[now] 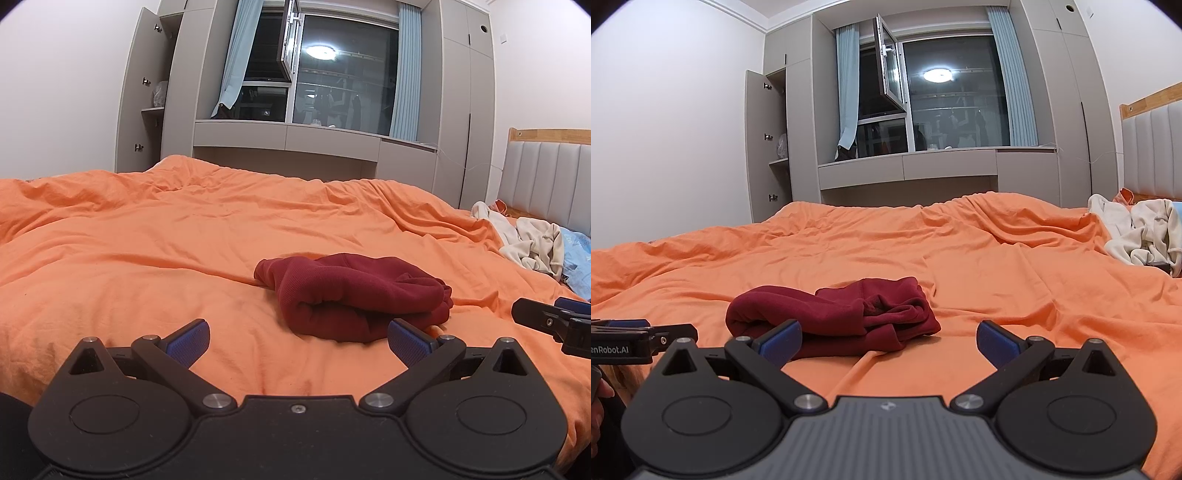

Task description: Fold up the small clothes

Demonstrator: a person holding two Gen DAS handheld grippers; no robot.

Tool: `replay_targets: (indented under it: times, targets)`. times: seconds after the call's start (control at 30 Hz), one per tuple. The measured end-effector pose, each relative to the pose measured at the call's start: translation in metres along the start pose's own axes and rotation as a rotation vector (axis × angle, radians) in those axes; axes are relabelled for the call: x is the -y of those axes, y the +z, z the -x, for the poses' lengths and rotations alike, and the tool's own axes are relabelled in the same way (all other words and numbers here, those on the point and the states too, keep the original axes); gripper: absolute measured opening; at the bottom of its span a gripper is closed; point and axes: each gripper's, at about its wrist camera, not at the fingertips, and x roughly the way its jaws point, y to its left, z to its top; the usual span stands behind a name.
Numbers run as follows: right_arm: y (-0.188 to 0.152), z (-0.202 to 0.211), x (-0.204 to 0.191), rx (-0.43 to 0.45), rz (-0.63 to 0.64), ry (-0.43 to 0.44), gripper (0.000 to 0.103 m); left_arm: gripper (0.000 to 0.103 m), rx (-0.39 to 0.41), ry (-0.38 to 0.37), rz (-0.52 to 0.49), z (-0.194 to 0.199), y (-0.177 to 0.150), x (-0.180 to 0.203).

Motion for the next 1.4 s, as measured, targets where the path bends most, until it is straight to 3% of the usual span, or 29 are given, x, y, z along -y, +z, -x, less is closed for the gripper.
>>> replay_targets:
  times: [0.83,1.07,1.4]
  targets:
    - [0.0004,0.0004,-0.0005,0.0,-0.001,0.0,0.103,0.102,0.002,-0.009,0.004,-0.0002,0.0009,-0.0003]
    - [0.0007,0.0007,-0.0002,-0.001,0.0,0.0,0.103,0.102,0.004,0.138,-0.049,-0.0021,0.0001,0.0065]
    - [0.001,0.001,-0.0003,-0.001,-0.001,0.0,0.103,0.102,0.005,0.139,-0.041,-0.0003,0.0025,-0.0004]
